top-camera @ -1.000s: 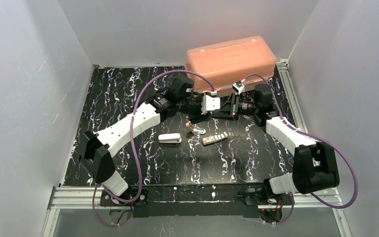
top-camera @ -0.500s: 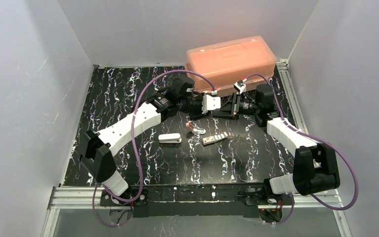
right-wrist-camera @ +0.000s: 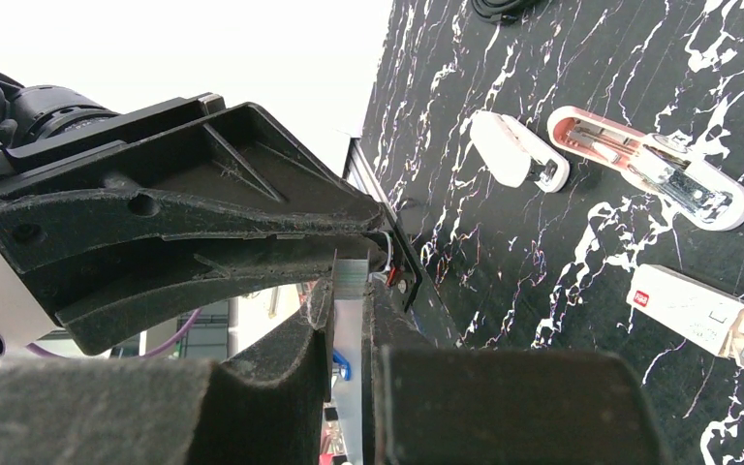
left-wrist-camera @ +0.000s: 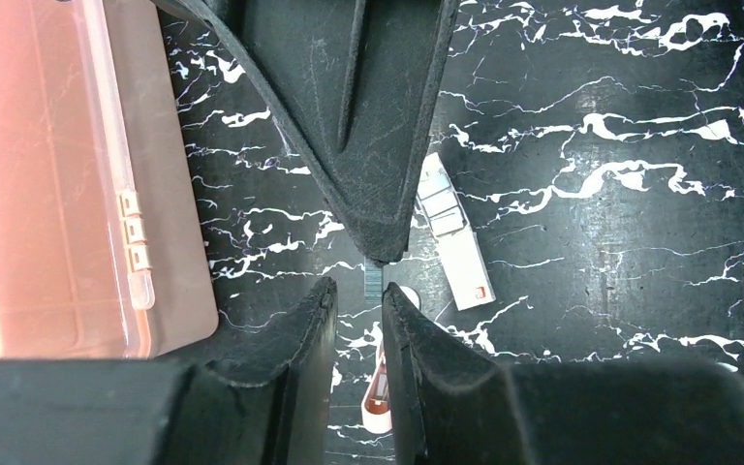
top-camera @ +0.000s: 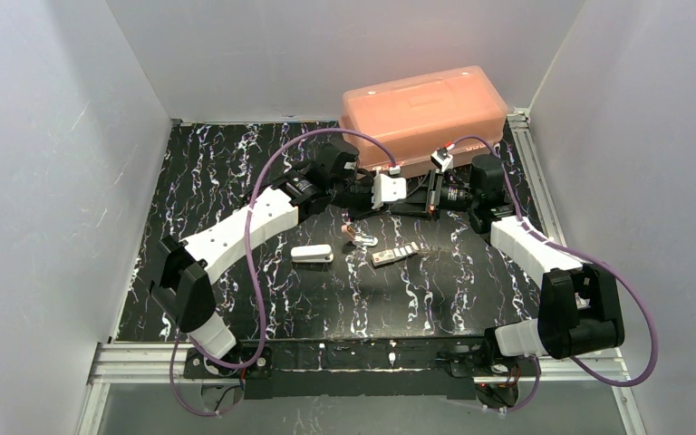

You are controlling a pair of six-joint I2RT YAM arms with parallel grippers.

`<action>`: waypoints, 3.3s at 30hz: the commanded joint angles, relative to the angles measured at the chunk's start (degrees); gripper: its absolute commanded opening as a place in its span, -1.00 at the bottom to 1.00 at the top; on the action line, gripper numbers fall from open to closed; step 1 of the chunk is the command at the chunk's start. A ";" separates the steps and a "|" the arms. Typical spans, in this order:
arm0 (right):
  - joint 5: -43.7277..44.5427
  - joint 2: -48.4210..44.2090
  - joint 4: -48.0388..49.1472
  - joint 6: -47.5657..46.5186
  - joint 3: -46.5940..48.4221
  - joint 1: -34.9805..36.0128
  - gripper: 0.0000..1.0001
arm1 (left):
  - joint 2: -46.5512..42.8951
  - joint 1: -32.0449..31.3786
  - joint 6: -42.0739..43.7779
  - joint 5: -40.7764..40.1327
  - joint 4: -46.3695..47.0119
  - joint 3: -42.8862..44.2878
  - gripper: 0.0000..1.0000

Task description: Load the staples into the stapler

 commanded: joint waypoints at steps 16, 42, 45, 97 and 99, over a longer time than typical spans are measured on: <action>0.12 -1.82 2.95 0.76 -0.78 -0.52 -0.97 | 1.92 -0.79 -1.63 1.68 -1.82 3.00 -0.86; 0.37 -2.62 -1.53 -4.56 0.63 -1.53 -0.05 | 0.28 -0.99 -4.96 2.29 -0.26 0.81 -1.00; -0.16 -3.22 -4.77 -9.25 2.33 -2.35 0.14 | -0.73 -0.72 -6.23 2.83 -0.23 0.17 -1.00; 0.69 -12.07 -66.72 -122.15 22.72 10.20 -0.07 | 13.39 3.21 -58.67 50.15 -5.58 7.47 -1.00; 1.44 -12.33 -65.33 -120.79 22.54 10.72 -0.11 | 13.60 3.21 -58.46 50.34 -5.98 7.57 -1.00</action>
